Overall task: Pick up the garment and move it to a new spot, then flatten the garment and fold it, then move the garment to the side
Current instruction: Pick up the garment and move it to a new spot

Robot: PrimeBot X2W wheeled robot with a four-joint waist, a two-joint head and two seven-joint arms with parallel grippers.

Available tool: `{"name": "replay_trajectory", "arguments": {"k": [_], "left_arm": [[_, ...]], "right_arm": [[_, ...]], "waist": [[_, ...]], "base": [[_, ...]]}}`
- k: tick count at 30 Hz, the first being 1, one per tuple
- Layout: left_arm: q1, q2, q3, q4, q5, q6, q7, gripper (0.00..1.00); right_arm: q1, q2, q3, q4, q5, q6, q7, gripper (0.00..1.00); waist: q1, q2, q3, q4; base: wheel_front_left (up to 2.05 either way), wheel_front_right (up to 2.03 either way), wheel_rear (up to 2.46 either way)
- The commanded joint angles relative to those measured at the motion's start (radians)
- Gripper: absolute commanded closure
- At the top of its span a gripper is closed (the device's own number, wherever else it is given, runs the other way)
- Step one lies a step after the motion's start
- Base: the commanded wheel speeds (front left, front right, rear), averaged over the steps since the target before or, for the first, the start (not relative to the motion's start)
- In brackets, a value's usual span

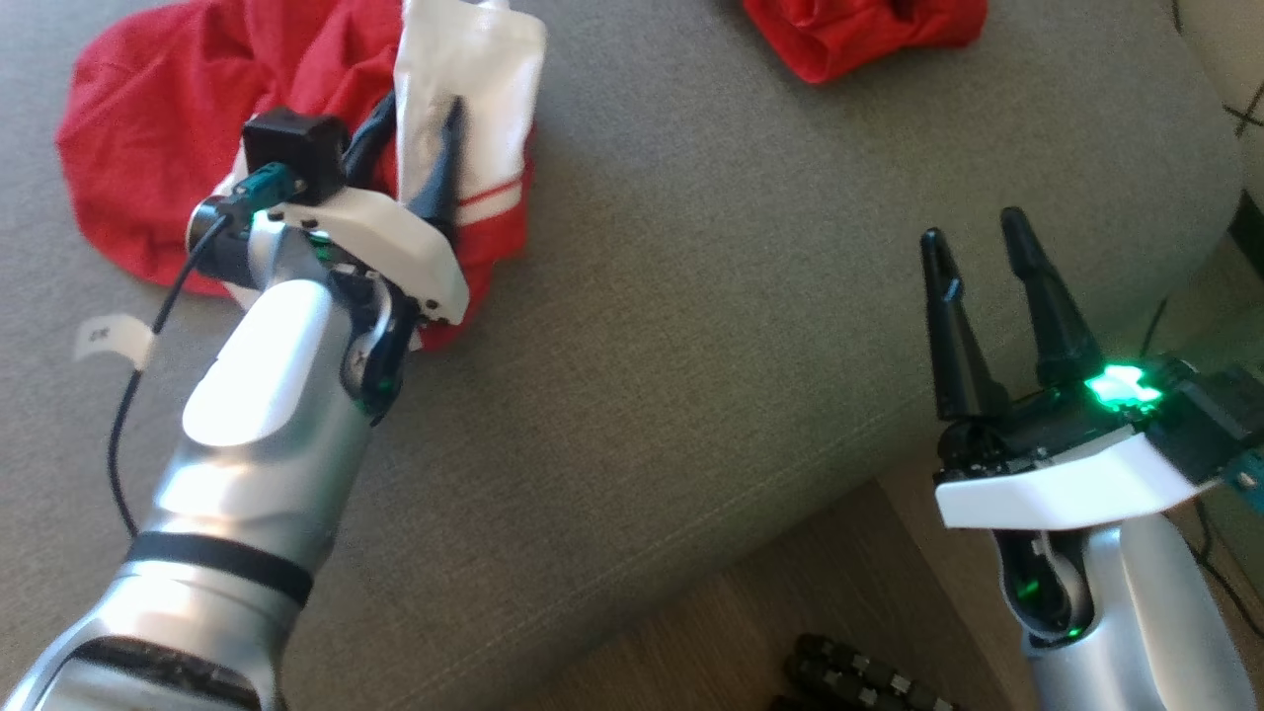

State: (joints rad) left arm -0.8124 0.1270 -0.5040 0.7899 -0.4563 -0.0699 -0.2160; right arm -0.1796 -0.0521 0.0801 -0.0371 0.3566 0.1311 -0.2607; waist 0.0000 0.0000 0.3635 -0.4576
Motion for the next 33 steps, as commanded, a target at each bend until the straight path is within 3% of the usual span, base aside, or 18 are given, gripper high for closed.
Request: {"name": "replay_trajectory", "arguments": {"k": [1,7,10,11,24,33], "left_arm": [[-0.065,-0.004,0.024,-0.014,0.004,0.001,-0.022,0.00],[-0.070,-0.045,0.064,-0.016,-0.047,-0.010,-0.042,0.00],[-0.038,-0.055,0.093,-0.092,-0.050,-0.005,-0.045,0.00],[0.014,-0.059,0.115,-0.167,-0.042,0.001,-0.045,0.00],[0.453,-0.064,0.238,-0.508,0.064,0.086,-0.046,0.00],[0.746,-0.073,0.330,-0.760,0.204,0.145,-0.046,0.00]], "right_arm": [[-0.022,0.002,0.032,-0.036,0.005,0.000,-0.001,0.00],[-0.017,0.002,0.043,-0.037,-0.015,0.000,-0.001,0.00],[-0.007,0.002,0.043,-0.031,-0.039,0.000,-0.001,0.00],[0.001,0.002,0.042,-0.023,-0.049,0.000,-0.001,0.00],[0.053,0.002,0.052,0.058,-0.114,0.000,-0.001,0.00],[0.127,0.002,-0.004,0.083,-0.166,0.000,-0.001,0.00]], "waist": [[0.0000,0.0000,0.017,-0.011],[0.0000,0.0000,-0.023,0.040],[0.0000,0.0000,-0.062,0.090],[0.0000,0.0000,-0.089,0.131],[0.0000,0.0000,-0.246,0.377],[0.0000,0.0000,-0.341,0.483]], "base": [[0.00,0.00,0.00],[0.00,0.00,0.00],[0.00,0.00,0.00],[0.00,0.00,0.00],[0.00,0.00,0.00],[0.00,0.00,0.00]]}}
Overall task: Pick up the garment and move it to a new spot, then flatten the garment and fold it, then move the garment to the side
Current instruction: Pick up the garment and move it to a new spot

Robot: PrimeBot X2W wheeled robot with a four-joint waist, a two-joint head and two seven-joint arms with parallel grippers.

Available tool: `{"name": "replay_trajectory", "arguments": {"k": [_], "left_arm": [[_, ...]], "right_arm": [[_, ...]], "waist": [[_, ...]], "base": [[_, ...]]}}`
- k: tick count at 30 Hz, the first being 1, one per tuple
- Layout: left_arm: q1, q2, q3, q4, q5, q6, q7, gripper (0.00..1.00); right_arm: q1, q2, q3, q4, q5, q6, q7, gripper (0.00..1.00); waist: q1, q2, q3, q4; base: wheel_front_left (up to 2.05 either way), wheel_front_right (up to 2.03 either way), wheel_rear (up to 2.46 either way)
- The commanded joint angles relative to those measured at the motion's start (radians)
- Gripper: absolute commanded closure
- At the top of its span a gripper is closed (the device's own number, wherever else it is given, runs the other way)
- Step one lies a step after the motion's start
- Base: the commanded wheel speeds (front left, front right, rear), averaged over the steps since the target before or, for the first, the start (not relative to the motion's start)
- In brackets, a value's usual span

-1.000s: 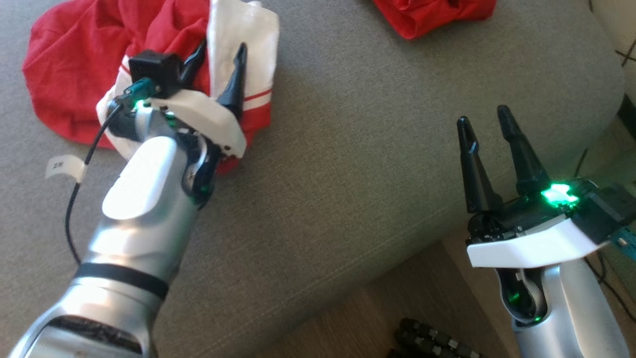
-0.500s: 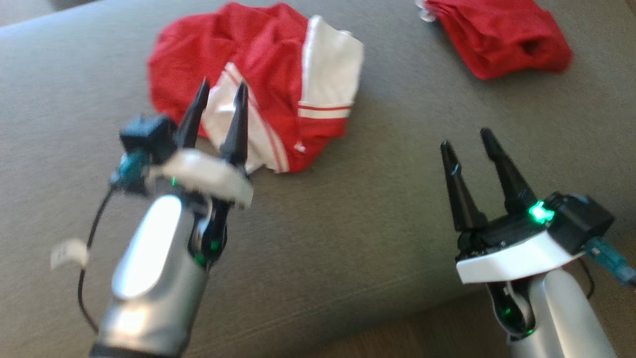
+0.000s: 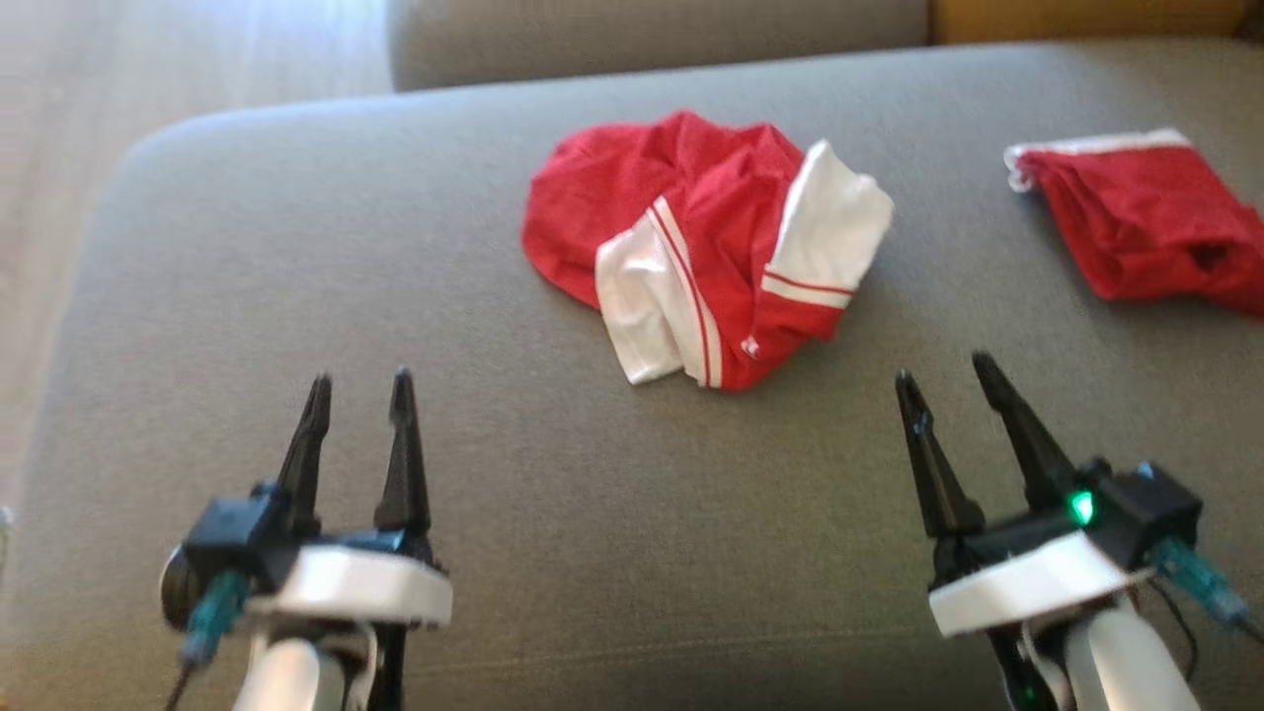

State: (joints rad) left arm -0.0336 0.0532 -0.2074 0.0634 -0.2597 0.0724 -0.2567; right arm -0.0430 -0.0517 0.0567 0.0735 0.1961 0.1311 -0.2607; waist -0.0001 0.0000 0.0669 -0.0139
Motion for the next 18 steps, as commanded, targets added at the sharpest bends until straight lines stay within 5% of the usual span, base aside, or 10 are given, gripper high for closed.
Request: {"name": "replay_trajectory", "arguments": {"k": [1,7,18], "left_arm": [[-0.002,0.000,0.040,-0.060,0.026,0.007,-0.005,0.00],[0.164,-0.002,0.047,-0.193,0.129,0.040,-0.005,0.00],[0.278,-0.003,0.039,-0.181,0.153,0.057,-0.005,0.00]], "right_arm": [[0.004,0.001,0.015,-0.027,-0.012,0.000,-0.001,0.00],[0.081,0.001,0.001,-0.050,-0.040,0.000,-0.001,0.00],[0.138,0.001,0.000,-0.051,-0.030,0.000,-0.001,0.00]], "waist": [[0.0001,0.0000,-0.054,0.044],[0.0001,0.0000,-0.099,0.060],[0.0001,0.0000,-0.136,0.047]], "base": [[0.00,0.00,0.00],[0.00,0.00,0.00],[0.00,0.00,0.00]]}}
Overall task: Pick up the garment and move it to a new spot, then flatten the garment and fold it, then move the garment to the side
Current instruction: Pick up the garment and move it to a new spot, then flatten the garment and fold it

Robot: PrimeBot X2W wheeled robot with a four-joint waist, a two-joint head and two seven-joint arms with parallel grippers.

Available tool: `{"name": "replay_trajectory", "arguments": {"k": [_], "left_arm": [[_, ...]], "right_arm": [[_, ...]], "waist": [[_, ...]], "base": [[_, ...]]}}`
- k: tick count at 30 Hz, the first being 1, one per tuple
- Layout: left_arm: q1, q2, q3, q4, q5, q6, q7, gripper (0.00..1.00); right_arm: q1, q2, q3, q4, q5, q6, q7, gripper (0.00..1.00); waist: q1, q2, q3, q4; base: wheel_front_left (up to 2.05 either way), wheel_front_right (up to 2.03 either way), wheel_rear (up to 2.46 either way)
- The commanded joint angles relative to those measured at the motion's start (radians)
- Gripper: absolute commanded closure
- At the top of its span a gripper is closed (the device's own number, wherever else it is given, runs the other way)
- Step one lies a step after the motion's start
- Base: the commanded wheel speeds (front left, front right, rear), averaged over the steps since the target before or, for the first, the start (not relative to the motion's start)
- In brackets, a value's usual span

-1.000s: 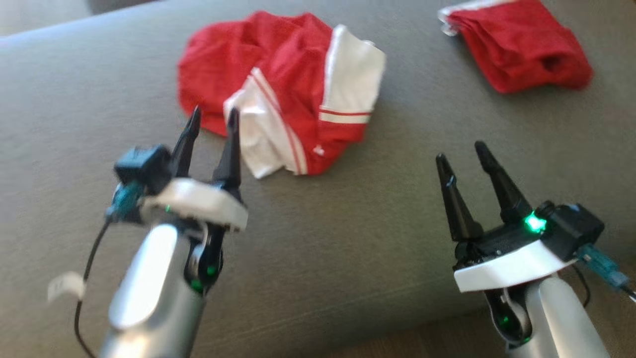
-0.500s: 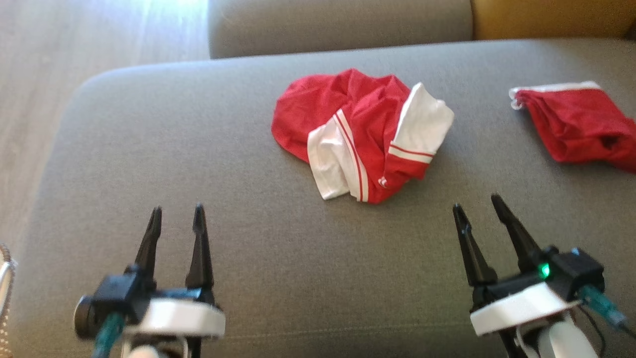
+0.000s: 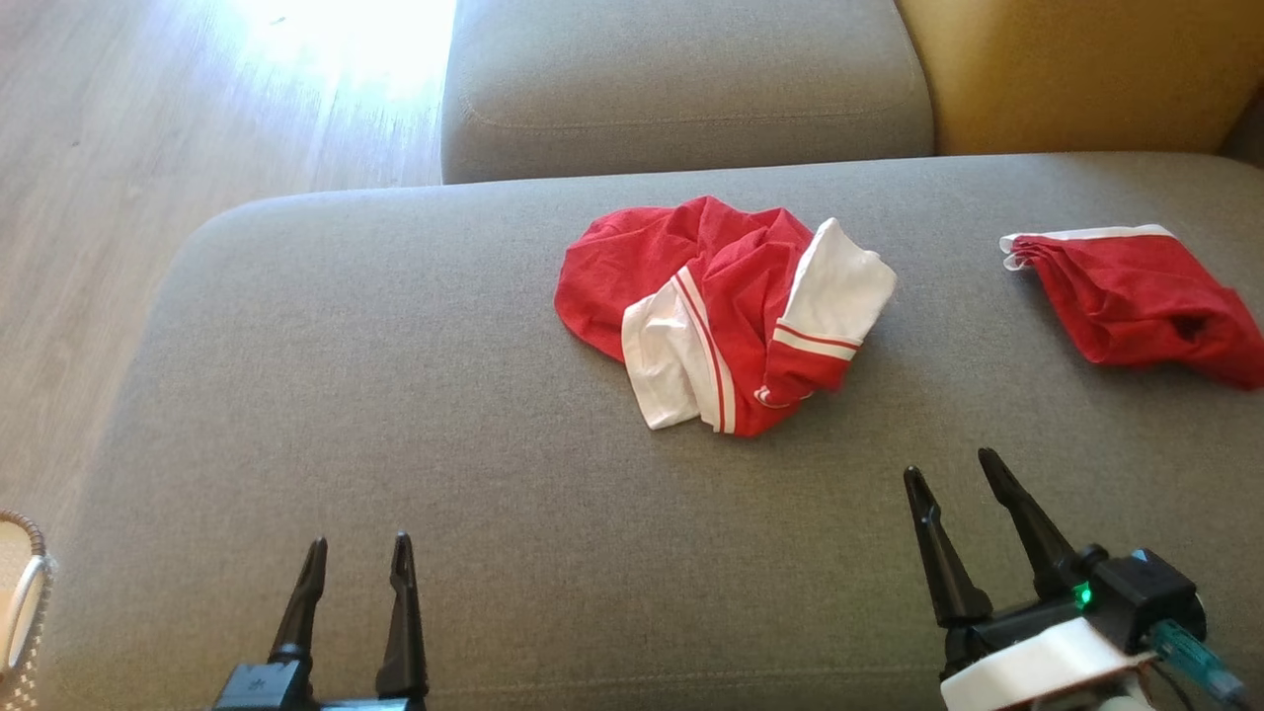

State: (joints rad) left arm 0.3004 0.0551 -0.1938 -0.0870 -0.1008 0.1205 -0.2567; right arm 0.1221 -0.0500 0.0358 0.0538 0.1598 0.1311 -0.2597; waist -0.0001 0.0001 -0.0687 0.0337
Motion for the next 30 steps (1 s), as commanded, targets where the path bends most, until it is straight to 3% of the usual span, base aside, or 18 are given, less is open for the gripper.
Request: {"name": "replay_trajectory", "arguments": {"k": [1,30], "left_arm": [[-0.058,-0.005,0.024,-0.030,-0.002,0.010,-0.005,0.00],[-0.071,-0.005,0.016,-0.006,0.038,0.023,-0.005,0.00]], "right_arm": [[-0.028,0.000,0.022,-0.031,0.006,0.000,-0.002,0.00],[-0.036,0.000,0.032,-0.029,0.015,0.000,-0.002,0.00]], "waist": [[0.0001,-0.0001,0.000,-0.001],[0.0001,-0.0001,0.004,-0.012]], "base": [[0.00,0.00,0.00],[0.00,0.00,0.00]]}}
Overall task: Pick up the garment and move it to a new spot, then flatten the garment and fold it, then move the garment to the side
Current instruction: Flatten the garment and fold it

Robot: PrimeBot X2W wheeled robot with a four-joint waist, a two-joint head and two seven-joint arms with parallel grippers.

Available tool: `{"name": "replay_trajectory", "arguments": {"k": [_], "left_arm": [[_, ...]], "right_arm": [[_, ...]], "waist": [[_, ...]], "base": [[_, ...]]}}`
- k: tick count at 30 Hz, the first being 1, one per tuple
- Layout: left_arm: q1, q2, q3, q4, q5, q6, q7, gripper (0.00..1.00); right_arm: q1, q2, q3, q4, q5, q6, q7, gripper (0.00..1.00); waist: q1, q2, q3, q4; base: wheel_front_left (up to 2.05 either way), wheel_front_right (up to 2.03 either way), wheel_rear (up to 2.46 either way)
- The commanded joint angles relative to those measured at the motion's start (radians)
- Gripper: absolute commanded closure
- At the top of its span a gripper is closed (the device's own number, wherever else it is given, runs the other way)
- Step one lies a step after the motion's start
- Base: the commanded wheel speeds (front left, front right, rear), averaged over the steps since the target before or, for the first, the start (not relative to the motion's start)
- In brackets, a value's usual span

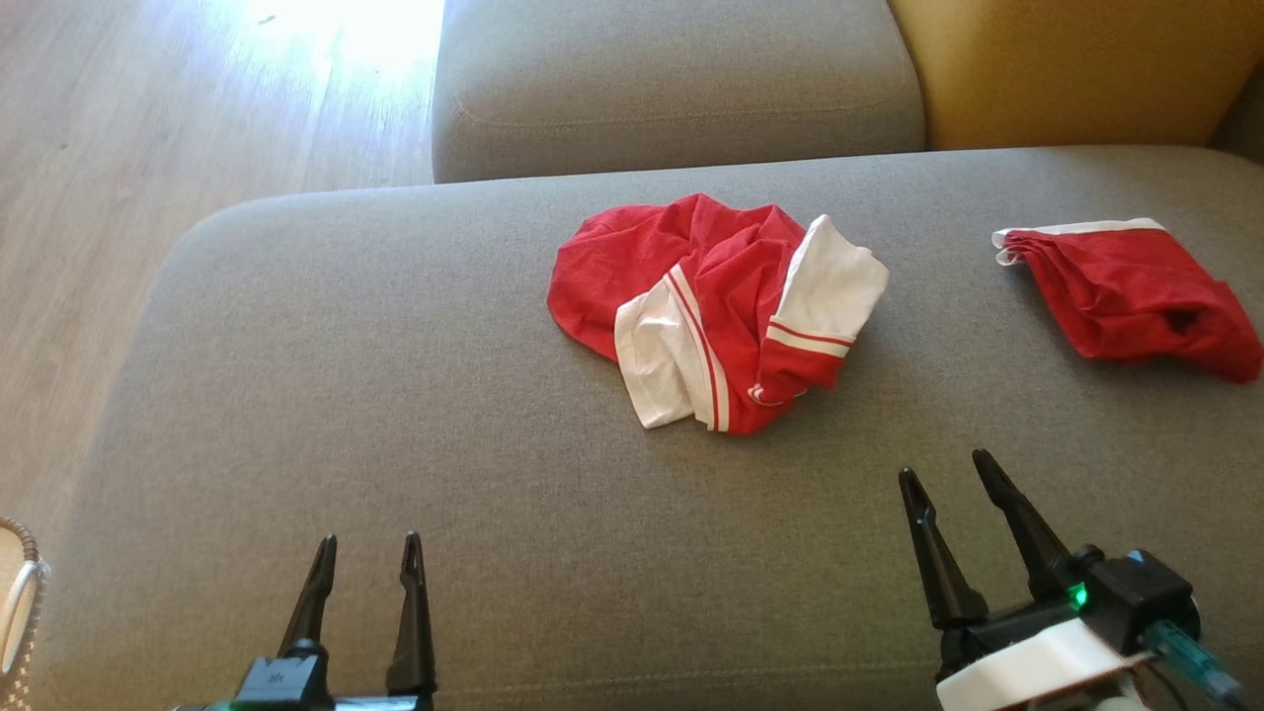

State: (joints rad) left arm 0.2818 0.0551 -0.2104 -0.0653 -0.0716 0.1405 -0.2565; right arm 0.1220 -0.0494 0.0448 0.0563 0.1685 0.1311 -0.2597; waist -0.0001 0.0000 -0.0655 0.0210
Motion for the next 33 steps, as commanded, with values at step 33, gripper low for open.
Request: {"name": "replay_trajectory", "arguments": {"k": [33], "left_arm": [[-0.323,0.005,-0.017,0.065,0.070,-0.104,-0.005,0.00]], "right_arm": [[-0.157,-0.001,0.035,-0.088,-0.022,0.000,-0.002,0.00]], "waist": [[0.0001,0.0000,0.264,-0.198]], "base": [[0.00,0.00,0.00]]}}
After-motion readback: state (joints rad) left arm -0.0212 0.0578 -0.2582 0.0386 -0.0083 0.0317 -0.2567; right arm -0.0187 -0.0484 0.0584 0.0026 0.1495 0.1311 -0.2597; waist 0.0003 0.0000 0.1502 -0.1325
